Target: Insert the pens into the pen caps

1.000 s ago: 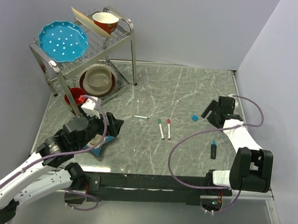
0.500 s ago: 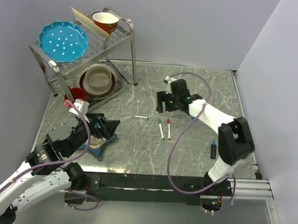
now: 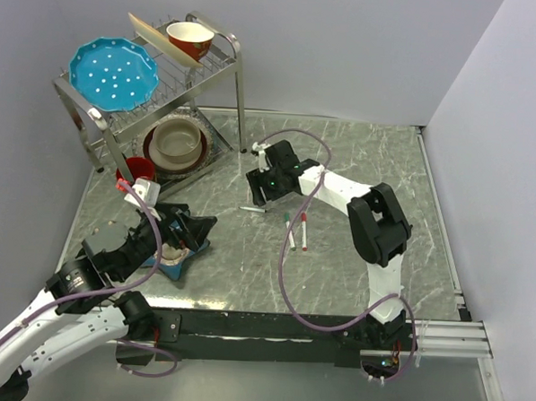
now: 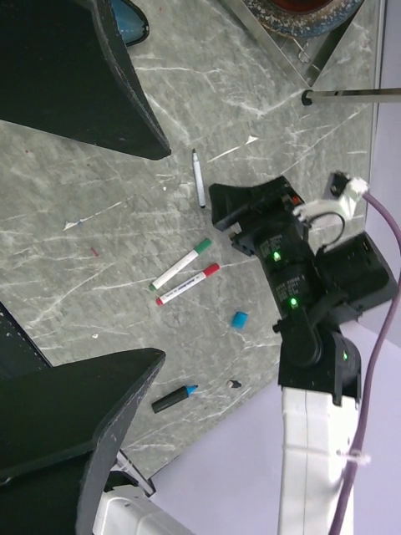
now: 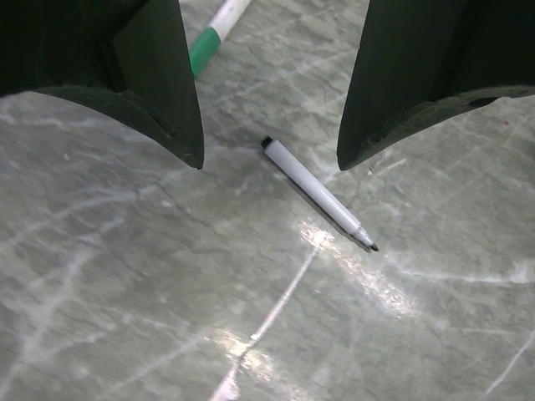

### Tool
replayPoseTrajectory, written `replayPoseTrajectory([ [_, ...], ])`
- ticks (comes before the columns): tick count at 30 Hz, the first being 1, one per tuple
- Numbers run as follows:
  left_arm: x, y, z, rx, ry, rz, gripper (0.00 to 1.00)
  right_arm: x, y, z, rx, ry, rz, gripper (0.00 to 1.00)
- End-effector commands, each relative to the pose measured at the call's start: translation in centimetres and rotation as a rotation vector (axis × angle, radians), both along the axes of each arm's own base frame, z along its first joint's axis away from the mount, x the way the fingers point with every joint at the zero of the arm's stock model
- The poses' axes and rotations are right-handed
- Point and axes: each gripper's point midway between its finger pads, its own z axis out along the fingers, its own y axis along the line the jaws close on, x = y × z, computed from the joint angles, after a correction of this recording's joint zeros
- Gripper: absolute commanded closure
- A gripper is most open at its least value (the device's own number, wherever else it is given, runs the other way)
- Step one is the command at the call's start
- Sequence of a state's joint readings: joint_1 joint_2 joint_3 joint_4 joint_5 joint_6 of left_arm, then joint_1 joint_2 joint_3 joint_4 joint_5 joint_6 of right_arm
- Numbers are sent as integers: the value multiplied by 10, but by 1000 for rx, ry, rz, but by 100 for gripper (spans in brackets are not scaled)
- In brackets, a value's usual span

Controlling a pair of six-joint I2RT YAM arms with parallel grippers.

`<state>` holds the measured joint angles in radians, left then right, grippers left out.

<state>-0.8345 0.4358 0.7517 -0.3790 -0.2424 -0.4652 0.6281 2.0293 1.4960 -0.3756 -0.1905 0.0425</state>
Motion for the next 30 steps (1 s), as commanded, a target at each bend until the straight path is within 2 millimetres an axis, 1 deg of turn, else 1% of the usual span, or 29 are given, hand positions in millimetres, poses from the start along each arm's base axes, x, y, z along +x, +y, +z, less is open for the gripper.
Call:
replayPoseTrajectory([
  [1,-2,5,18,-46,-47,7,1,1,31,12,11,-37,93,28],
  [3,-2,6,19,-53,-55,14,1,-3,37,6,-7,-36,124,28],
  [4,-2,7,19,-55,-55,15,1,-3,40,6,-9,-39,128,28],
  [8,-4,7,20,-57,-64,4,0,-5,45,-1,-27,-34,133,30],
  [11,-5,6,20,-60,-71,-2,1,-7,46,-8,-44,-30,126,34],
  [14,-4,12,21,-61,-67,29,1,-8,44,-13,-64,-37,105,41],
  [16,-3,15,22,-64,-76,38,1,-10,42,-17,-84,-43,98,43],
  [18,-5,15,24,-72,-88,32,1,-10,39,-20,-120,-58,83,49],
  [19,-6,15,25,-76,-94,26,1,-11,35,-22,-141,-61,74,52],
  [20,-8,15,26,-80,-104,15,1,-11,34,-22,-161,-75,61,59],
  [21,-9,15,26,-80,-108,12,1,-12,33,-21,-155,-70,38,63],
  [22,-9,14,26,-81,-111,9,1,-16,32,-25,-156,-65,38,66],
  [23,-10,15,27,-79,-117,8,1,-20,33,-25,-154,-61,38,67],
  [25,-10,17,27,-82,-121,14,1,-25,30,-28,-154,-55,36,68],
  [26,-11,18,28,-84,-121,16,1,-25,27,-28,-169,-63,23,70],
  [30,-12,18,29,-82,-132,7,1,-39,23,-37,-197,-47,19,74],
])
